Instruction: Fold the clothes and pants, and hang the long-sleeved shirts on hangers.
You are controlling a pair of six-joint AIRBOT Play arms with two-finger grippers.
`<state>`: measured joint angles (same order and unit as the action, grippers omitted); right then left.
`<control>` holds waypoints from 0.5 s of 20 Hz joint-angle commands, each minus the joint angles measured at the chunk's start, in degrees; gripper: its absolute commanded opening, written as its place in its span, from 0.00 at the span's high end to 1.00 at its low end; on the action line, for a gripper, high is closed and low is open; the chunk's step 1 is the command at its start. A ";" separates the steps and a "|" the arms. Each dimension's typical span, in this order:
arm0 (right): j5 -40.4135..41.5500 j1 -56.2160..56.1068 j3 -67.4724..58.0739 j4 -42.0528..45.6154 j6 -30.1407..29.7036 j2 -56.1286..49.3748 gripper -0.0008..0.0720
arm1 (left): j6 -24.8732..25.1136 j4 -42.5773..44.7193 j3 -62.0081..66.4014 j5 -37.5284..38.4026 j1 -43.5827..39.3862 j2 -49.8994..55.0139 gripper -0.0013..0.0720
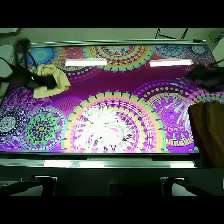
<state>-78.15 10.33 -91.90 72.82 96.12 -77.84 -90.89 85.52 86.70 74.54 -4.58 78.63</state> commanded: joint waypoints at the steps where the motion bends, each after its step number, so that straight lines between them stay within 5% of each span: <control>1: -7.30 -11.43 -0.07 1.90 2.12 -5.86 0.06 | 0.22 -0.90 -13.53 -0.07 -0.15 -3.08 0.01; 3: -7.23 -12.92 -0.09 5.57 3.13 -6.47 0.06 | 0.31 -0.85 -18.91 -6.71 -0.07 -6.49 0.01; 10: -8.50 -12.79 -0.11 6.05 3.10 -6.45 0.06 | 0.46 -0.87 -19.19 -6.95 -0.15 -6.40 0.01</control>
<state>-85.89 -1.98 -91.94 78.37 99.07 -84.05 -90.43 84.64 68.42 68.29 -4.71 72.51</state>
